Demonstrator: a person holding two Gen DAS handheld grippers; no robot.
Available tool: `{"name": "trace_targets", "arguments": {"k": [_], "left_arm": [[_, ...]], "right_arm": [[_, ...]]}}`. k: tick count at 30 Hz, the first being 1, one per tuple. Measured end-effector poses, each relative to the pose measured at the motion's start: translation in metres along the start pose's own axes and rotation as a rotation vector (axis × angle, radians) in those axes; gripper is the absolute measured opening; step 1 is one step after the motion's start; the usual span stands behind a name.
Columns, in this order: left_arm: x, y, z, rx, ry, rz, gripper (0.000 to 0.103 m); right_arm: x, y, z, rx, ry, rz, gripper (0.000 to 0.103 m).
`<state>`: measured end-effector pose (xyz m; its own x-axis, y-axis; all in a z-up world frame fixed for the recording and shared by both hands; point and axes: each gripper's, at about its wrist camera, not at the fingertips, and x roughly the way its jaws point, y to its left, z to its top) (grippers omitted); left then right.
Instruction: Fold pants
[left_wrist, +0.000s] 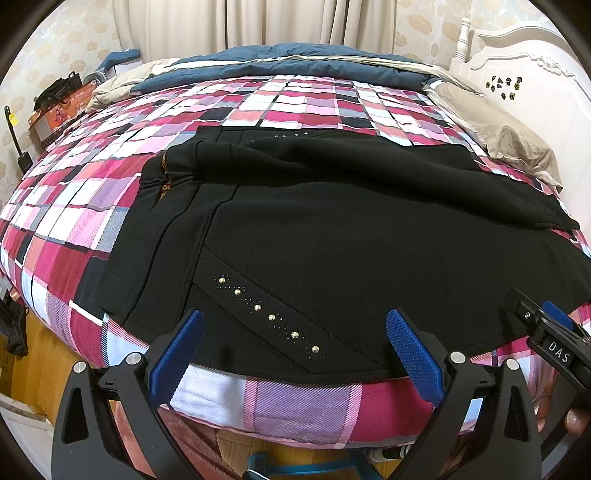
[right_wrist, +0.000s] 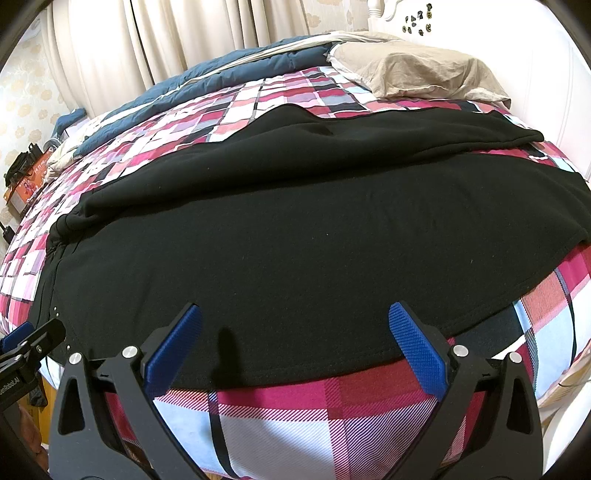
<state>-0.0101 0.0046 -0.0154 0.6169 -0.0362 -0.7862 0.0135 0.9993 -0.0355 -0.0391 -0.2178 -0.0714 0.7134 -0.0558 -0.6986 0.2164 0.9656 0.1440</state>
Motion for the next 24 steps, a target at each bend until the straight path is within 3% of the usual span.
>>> {"name": "trace_targets", "arguments": {"k": [10,14,19,24], "left_arm": [[0.001,-0.001,0.000,0.003,0.009,-0.023,0.098],[0.002,0.011,0.009,-0.022,0.049,-0.129,0.098],[-0.001,0.043,0.036,-0.048,0.064,-0.191,0.098],[0.012,0.116,0.082,-0.175,0.068,-0.382,0.098]], "right_arm": [[0.000,0.003,-0.001,-0.001,0.003,0.003,0.101],[0.001,0.004,0.001,-0.002,0.008,0.015,0.101],[0.001,0.006,0.014,-0.007,0.011,0.086,0.101],[-0.003,0.016,0.036,-0.038,-0.007,0.209,0.101]]}}
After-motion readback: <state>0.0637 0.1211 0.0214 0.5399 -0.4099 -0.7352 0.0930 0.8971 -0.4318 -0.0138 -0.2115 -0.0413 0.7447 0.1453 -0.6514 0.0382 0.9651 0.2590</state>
